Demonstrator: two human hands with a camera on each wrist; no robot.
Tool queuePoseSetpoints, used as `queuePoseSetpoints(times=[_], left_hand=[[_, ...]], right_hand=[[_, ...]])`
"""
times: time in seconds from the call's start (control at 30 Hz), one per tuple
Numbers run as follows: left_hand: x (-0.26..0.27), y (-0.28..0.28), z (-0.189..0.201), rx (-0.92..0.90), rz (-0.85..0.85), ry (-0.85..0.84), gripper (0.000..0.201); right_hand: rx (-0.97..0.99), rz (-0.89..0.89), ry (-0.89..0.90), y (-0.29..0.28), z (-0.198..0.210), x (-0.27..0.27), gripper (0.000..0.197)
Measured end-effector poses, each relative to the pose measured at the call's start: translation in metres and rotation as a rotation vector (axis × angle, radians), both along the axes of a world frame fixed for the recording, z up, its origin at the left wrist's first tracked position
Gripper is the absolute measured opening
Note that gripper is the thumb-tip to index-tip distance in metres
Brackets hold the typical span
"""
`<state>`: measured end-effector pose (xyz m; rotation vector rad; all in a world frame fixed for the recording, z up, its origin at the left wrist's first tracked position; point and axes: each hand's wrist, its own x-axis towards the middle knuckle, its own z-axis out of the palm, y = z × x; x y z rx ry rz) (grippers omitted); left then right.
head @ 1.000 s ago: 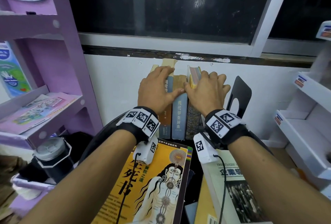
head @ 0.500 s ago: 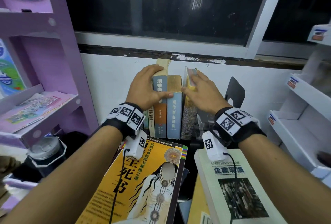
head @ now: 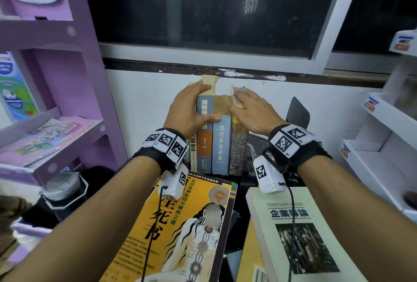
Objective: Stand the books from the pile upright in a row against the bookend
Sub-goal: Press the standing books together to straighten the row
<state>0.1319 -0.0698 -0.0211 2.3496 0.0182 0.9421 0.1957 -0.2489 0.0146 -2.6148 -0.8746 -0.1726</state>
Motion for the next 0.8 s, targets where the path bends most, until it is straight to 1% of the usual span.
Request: queuePoseSetpoints(times=[0.2, 0.43, 0.6, 0.8], left_hand=[[-0.002, -0.003, -0.001, -0.029, 0.02, -0.01, 0.081], [-0.004, -0.004, 0.0, -0.026, 0.013, -0.012, 0.079], [-0.007, -0.006, 0.0, -0.009, 0.024, -0.027, 0.077], [-0.009, -0.003, 0.0, 0.014, 0.034, -0.025, 0.076]], right_hand=[[0.001, 0.028, 0.014, -0.005, -0.002, -0.004, 0.053], [0.009, 0.019, 0.025, -0.006, 0.001, -0.013, 0.053], [-0.021, 0.001, 0.013, -0.002, 0.0, -0.01, 0.053], [-0.01, -0.005, 0.018, 0.003, -0.001, -0.008, 0.053]])
